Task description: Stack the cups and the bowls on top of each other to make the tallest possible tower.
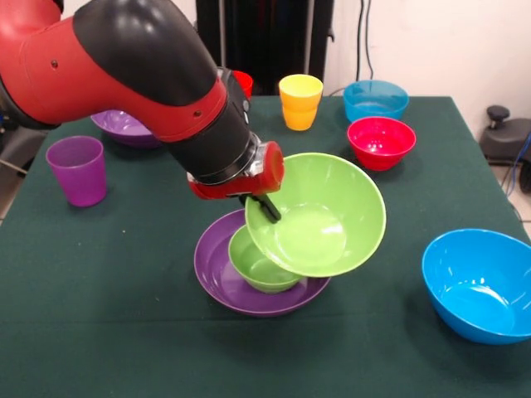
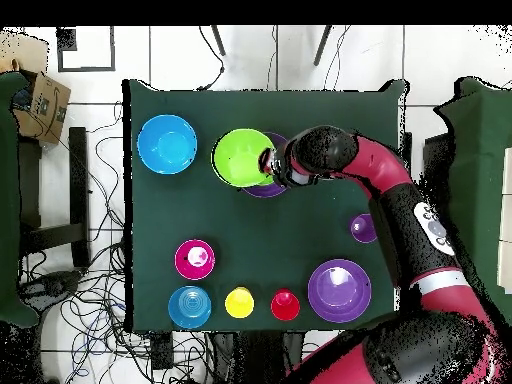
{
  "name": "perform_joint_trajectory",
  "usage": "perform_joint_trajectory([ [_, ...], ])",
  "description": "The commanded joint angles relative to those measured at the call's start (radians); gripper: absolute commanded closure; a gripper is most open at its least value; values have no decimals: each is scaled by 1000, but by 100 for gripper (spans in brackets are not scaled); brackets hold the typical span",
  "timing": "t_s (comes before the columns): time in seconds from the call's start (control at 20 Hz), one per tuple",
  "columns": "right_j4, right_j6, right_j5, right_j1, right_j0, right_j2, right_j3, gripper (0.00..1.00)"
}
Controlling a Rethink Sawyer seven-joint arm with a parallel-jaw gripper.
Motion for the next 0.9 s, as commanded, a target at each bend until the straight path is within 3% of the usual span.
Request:
perform_joint_trajectory([
  [0.05,-59,-294,65,25,2,27,-52,100],
  [0.9,-86,-316,41,66,-11,33,-64,100],
])
